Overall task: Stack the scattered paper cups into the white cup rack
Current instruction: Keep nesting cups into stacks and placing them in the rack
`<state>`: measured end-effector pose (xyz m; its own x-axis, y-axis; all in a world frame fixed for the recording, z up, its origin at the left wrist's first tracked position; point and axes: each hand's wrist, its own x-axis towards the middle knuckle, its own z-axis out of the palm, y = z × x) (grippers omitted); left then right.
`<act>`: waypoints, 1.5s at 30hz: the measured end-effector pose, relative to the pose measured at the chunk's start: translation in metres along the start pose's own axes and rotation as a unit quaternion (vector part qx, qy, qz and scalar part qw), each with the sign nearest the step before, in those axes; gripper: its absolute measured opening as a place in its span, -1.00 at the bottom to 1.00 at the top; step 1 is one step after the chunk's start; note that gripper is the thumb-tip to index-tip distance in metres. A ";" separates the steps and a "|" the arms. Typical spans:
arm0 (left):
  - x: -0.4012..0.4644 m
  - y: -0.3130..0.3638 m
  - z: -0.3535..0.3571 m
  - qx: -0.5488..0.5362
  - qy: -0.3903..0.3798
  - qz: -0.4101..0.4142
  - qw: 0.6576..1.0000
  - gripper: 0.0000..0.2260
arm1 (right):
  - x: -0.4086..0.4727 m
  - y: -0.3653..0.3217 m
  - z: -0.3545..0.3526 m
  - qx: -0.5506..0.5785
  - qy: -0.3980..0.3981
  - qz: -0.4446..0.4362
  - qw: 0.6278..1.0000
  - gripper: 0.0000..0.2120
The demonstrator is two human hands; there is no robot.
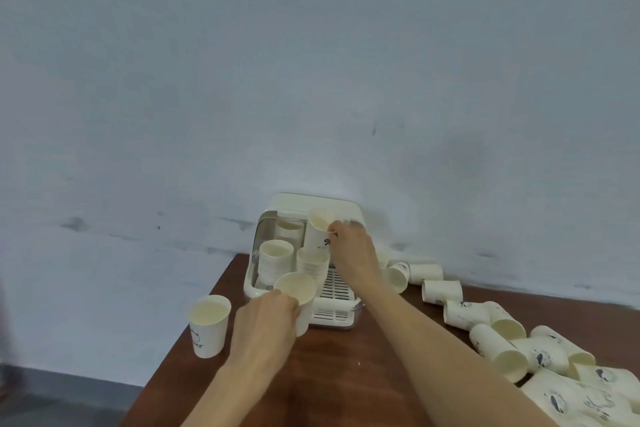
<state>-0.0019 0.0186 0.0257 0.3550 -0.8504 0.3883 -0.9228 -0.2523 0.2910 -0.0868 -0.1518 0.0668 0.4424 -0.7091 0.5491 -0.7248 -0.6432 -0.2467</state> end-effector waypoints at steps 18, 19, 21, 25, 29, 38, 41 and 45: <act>0.036 -0.026 0.002 0.054 0.010 -0.014 0.998 -0.72 | 0.001 0.009 0.061 -0.075 -0.118 0.002 0.990 -0.77; 0.041 -0.027 0.001 0.052 0.016 -0.015 0.998 -0.72 | 0.000 0.011 0.063 -0.073 -0.117 -0.002 0.990 -0.77; 0.050 -0.027 -0.003 0.049 0.031 -0.016 0.998 -0.72 | -0.001 0.013 0.068 -0.072 -0.117 -0.006 0.990 -0.77; 0.079 -0.029 -0.010 0.030 0.095 -0.017 0.995 -0.74 | -0.006 0.015 0.073 -0.066 -0.119 -0.007 0.991 -0.76; 0.112 -0.035 -0.004 0.020 0.164 -0.014 0.986 -0.81 | -0.006 0.016 0.074 -0.066 -0.122 -0.006 0.990 -0.75; 0.129 -0.054 0.032 0.120 0.067 -0.033 0.990 -0.81 | -0.009 0.014 0.072 -0.069 -0.143 -0.003 0.987 -0.74; 0.129 -0.056 0.038 0.144 0.043 -0.034 0.988 -0.82 | -0.010 0.012 0.071 -0.074 -0.145 -0.004 0.987 -0.71; 0.135 -0.048 0.042 0.180 0.007 -0.026 0.983 -0.84 | -0.012 0.010 0.070 -0.085 -0.146 -0.005 0.986 -0.75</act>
<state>0.0843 -0.1033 0.0272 0.4024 -0.8264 0.3939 -0.8959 -0.4440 -0.0163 -0.0620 -0.1699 0.0021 0.5658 -0.7713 0.2915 -0.7863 -0.6112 -0.0911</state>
